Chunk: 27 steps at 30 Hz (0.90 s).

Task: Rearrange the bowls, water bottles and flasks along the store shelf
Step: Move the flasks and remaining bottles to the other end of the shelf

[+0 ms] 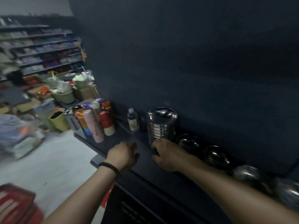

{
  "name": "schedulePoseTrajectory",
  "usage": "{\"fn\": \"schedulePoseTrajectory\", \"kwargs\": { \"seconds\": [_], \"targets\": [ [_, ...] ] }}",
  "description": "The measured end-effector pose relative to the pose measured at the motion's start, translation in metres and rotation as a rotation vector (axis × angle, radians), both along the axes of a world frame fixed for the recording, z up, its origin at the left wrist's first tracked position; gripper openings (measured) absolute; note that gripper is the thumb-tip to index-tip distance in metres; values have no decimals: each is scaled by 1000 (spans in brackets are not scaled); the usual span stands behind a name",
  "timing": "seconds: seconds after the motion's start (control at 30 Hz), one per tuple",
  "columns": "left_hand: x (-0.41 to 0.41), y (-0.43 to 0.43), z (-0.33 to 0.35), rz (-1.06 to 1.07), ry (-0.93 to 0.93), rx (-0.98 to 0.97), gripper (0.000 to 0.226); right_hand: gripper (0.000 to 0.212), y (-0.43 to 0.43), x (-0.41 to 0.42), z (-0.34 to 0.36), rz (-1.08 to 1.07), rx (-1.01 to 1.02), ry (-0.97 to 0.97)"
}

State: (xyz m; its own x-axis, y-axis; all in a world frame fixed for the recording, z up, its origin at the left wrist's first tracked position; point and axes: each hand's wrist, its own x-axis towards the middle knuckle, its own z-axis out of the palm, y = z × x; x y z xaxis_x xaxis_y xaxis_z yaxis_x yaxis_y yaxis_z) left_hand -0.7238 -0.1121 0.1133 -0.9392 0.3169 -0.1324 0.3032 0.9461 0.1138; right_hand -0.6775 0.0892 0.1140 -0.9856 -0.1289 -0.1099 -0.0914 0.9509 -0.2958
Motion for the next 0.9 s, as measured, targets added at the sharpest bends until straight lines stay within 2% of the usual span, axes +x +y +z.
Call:
{"fn": "schedulePoseTrajectory", "kwargs": {
  "seconds": [0.07,0.2,0.33,0.47,0.57,0.63,0.7,0.8,0.9],
  "targets": [
    [-33,-23,1,11,35,48,40,35,-35,-47,-5,18,-23,8],
    [-92,-53,-4,4,56,72,30,60,-86,-140,-11,-26,-107,84],
    [-141,-80,-25,-21,86,5,27,59,-107,-229,-22,-131,-144,29],
    [-166,-102,-53,-43,94,1,24,53,-113,-298,-45,-194,-102,83],
    [-172,-114,-69,-37,63,21,23,82,-115,-329,-57,-181,34,15],
    [-173,-121,-73,-15,44,40,22,92,-115,-342,-66,-181,100,-34],
    [-172,-126,-76,-6,30,37,20,86,-115,-351,-74,-179,131,-28],
    [-170,-131,-75,22,5,40,21,48,-114,-357,-80,-189,102,81],
    [-166,-134,-75,41,-7,36,24,32,-113,-356,-80,-218,54,141]
  ]
}}
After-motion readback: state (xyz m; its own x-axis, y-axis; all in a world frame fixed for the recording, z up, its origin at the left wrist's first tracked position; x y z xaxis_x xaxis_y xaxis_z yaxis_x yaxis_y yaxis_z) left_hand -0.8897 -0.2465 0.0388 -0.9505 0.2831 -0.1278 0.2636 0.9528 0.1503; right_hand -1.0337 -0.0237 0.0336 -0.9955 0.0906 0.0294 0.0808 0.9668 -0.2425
